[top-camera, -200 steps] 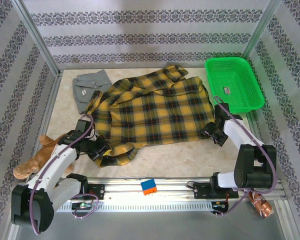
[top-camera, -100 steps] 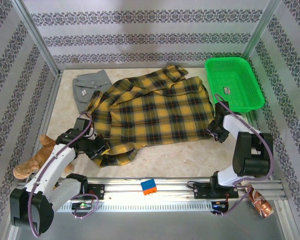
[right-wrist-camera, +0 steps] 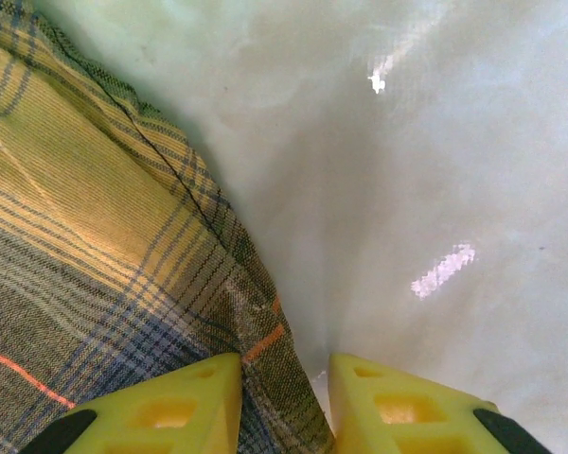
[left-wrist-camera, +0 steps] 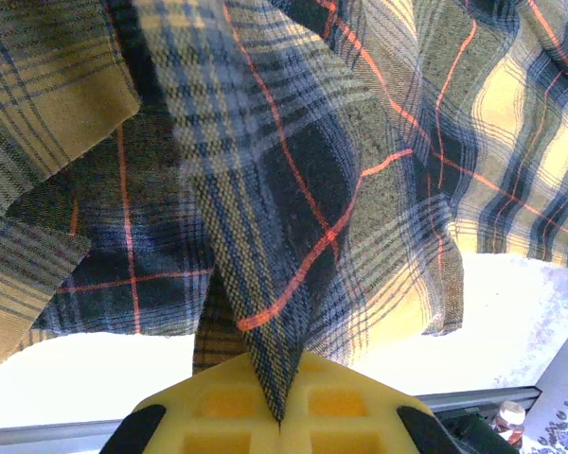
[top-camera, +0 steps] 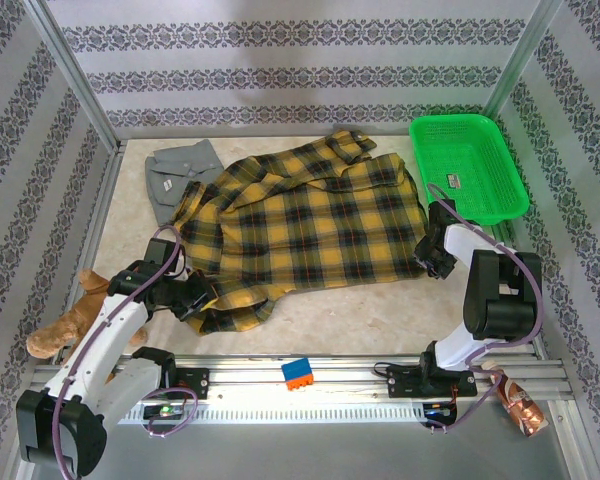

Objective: Fold and stack the long sleeve shirts

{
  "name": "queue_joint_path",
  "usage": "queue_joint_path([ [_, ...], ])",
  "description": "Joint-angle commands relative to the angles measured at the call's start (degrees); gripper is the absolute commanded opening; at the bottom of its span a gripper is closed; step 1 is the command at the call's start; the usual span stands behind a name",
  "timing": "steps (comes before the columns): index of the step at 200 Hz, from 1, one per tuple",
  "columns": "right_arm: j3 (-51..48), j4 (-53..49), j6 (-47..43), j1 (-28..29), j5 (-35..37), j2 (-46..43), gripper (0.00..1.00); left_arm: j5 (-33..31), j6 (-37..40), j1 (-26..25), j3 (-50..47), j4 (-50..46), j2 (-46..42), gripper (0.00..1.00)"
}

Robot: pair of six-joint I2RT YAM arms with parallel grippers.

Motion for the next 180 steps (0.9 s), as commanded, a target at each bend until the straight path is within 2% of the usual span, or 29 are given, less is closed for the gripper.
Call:
queue_joint_path([
  [1,0.1,-0.9,1.0,-0.5,0.5,-2.4,0.23,-1.1,0.9,0.4,0.7,-3.3,-0.7,0.00],
  [35,-1.1,-1.9,1.3,-0.5,0.2,-5.5,0.00,-2.1,1.1,0.8,2.4,-4.3,-1.0,0.00],
  [96,-3.0,-8.3,0.6,-0.1,-2.2,-15.9,0.00,-5.7,0.2,1.4,9.7,-8.2,-3.0,0.00],
  [133,-2.8,-12.5,1.0,0.1,-3.5,-21.8,0.00,-7.2,2.1,3.6,14.4,-10.8,-0.6,0.00],
  [153,-0.7,-12.7,0.4,0.1,-3.8,-21.4,0.00,-6.4,3.9,6.1,16.1,-9.2,2.8,0.00],
  [180,5.1,-12.6,-1.6,0.2,-4.4,-16.1,0.00,-5.2,7.3,8.9,19.7,-5.9,9.3,0.00],
])
